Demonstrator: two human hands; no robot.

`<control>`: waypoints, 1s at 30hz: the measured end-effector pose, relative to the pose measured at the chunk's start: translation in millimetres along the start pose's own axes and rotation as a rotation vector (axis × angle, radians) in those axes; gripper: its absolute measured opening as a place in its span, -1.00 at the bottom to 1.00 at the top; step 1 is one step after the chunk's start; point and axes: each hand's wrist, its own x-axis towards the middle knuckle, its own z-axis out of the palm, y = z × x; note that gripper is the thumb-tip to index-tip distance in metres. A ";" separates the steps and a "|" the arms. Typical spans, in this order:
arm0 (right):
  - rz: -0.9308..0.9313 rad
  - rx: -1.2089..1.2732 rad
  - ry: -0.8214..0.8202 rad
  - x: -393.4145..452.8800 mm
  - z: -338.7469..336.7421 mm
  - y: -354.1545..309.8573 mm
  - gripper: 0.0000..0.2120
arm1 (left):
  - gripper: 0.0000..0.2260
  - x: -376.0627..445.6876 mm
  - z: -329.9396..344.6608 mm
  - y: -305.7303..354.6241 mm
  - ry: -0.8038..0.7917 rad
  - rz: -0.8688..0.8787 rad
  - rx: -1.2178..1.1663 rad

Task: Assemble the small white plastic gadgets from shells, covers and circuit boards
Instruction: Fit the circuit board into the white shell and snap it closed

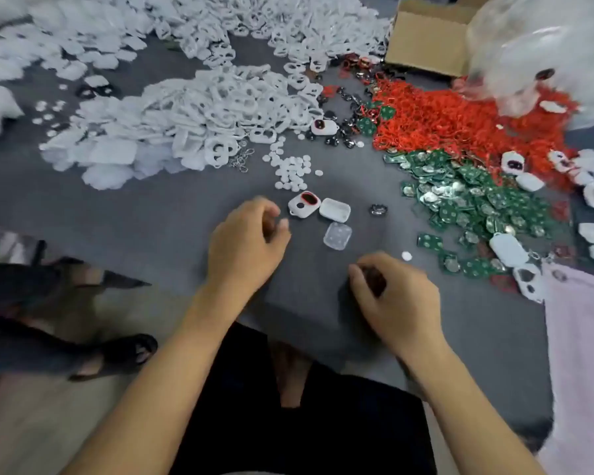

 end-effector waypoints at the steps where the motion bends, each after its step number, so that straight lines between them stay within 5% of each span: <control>1: 0.021 0.018 0.051 6.9 1.6 1.2 -0.94 | -0.81 5.8 6.0 2.5 -0.018 0.024 -0.015; 5: 0.194 -0.009 0.239 29.2 3.4 4.0 -0.90 | -0.60 26.6 23.5 17.3 -0.099 0.069 0.070; 12: 0.427 -0.146 0.161 21.7 12.3 9.8 -0.70 | -0.61 36.0 34.6 16.5 -0.082 0.112 0.166; 20: 0.418 -0.077 0.102 24.8 8.4 14.6 -0.78 | -0.69 37.2 31.3 17.1 -0.001 0.030 -0.244; 23: 0.361 -0.020 0.169 19.5 5.3 18.1 -0.71 | -0.74 36.0 31.2 13.9 -0.018 0.099 -0.269; 30: 0.291 0.039 0.090 13.9 -5.3 31.3 -0.87 | -0.75 34.1 38.4 13.3 -0.177 0.168 -0.098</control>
